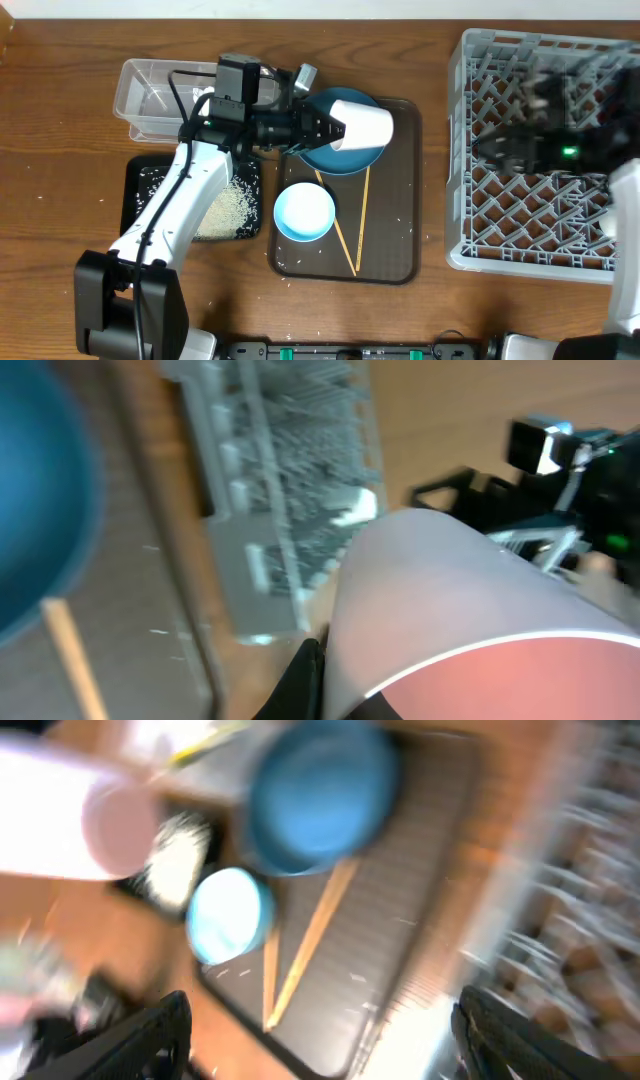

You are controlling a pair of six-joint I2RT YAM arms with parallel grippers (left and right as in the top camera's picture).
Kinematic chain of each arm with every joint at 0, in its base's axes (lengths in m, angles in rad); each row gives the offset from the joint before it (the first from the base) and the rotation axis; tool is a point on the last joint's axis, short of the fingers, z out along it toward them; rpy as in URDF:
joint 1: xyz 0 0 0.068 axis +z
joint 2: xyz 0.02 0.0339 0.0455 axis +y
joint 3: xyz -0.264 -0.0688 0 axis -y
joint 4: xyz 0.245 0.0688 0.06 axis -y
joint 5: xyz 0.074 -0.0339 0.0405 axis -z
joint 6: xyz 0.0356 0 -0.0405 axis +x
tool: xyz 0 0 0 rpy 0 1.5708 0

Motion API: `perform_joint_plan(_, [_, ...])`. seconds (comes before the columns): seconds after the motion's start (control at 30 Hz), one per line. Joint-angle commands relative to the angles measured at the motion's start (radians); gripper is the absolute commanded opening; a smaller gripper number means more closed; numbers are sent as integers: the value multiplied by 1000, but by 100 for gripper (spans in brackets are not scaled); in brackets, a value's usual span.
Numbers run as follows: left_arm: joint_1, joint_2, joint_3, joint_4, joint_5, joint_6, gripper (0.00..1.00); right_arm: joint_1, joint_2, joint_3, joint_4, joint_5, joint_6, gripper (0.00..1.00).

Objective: Sort waste into correct bins and load items into the dishwasher rack
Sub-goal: 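Lift the pink cup toward the right gripper and hand it over, then carry the pink cup with right gripper over the grey rack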

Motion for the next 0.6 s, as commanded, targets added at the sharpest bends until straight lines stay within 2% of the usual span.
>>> perform_joint_plan(0.0, [-16, 6, 7, 9, 156, -92, 6, 113, 5, -25, 13, -167, -180, 85])
perform_joint_plan(0.17, [-47, 6, 7, 10, 192, -100, 6, 254, 5, -27, 85, -182, -188, 85])
perform_joint_plan(0.4, [-84, 6, 7, 13, 218, -105, 6, 360, 5, -27, 172, -227, -170, 84])
perform_joint_plan(0.5, [-93, 6, 7, 13, 218, -105, 6, 380, 5, -27, 178, -227, -171, 77])
perform_joint_plan(0.57, [-95, 6, 7, 13, 219, -105, 6, 383, 5, -27, 178, -226, -171, 65])
